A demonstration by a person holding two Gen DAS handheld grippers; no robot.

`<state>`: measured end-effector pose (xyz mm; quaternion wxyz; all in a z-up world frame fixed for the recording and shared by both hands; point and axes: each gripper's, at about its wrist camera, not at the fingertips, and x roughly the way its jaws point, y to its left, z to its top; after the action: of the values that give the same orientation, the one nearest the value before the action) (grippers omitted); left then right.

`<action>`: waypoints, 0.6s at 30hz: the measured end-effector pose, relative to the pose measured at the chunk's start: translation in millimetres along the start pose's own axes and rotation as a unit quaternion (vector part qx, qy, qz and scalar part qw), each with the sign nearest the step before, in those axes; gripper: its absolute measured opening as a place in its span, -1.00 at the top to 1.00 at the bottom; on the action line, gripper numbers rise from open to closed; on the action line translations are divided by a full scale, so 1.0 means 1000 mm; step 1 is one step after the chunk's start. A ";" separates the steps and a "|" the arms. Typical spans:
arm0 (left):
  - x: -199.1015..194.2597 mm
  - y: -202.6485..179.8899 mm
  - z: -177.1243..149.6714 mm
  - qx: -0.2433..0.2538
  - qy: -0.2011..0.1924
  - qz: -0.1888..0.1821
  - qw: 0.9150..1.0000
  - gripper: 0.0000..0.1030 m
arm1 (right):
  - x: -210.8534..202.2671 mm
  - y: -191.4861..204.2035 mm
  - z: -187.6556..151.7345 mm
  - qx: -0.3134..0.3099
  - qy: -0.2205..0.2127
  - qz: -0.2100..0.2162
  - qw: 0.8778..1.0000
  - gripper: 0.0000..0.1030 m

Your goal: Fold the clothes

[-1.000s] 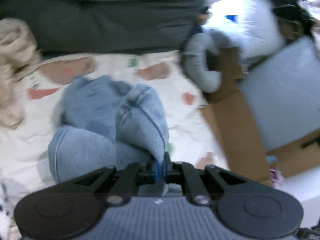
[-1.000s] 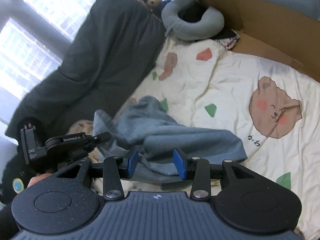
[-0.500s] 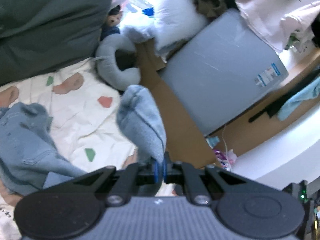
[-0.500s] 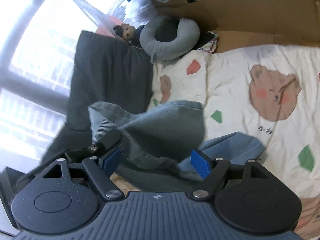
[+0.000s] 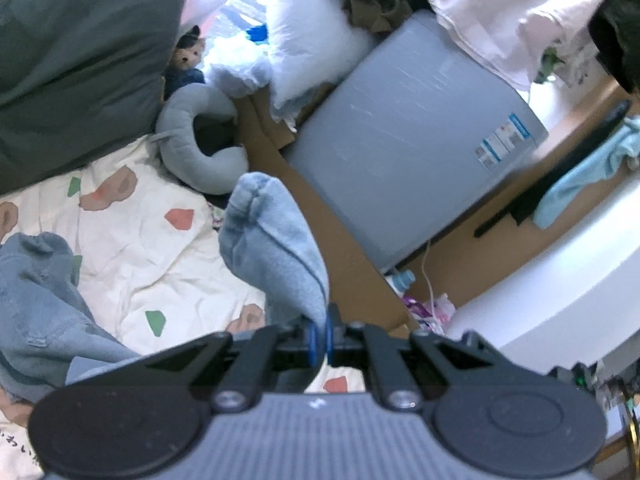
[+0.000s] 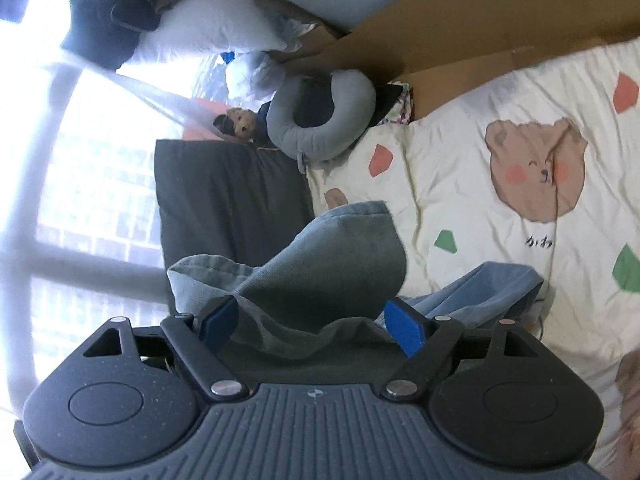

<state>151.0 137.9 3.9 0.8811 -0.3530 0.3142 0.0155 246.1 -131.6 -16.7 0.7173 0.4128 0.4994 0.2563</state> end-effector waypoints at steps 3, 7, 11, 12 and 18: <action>-0.001 -0.014 -0.003 0.016 0.009 -0.009 1.000 0.92 | -0.006 -0.003 0.000 0.033 -0.001 0.033 0.999 -0.74; -0.002 -0.032 -0.012 0.048 0.026 -0.024 0.998 0.92 | -0.009 -0.016 -0.001 0.090 -0.003 0.058 0.994 -0.74; 0.002 -0.044 -0.021 0.071 0.044 -0.032 0.996 0.92 | -0.004 -0.039 -0.005 0.159 0.007 0.072 0.985 -0.75; 0.004 -0.046 -0.023 0.073 0.049 -0.036 0.995 0.92 | -0.003 -0.045 -0.006 0.178 0.011 0.078 0.981 -0.75; 0.011 -0.058 -0.033 0.106 0.078 -0.059 0.990 0.92 | -0.001 -0.059 -0.009 0.231 0.024 0.090 0.969 -0.60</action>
<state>156.3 71.5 14.7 0.8859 -0.2754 0.3603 -0.0971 234.3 -160.7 -67.5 0.5647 0.6042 0.5228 0.2068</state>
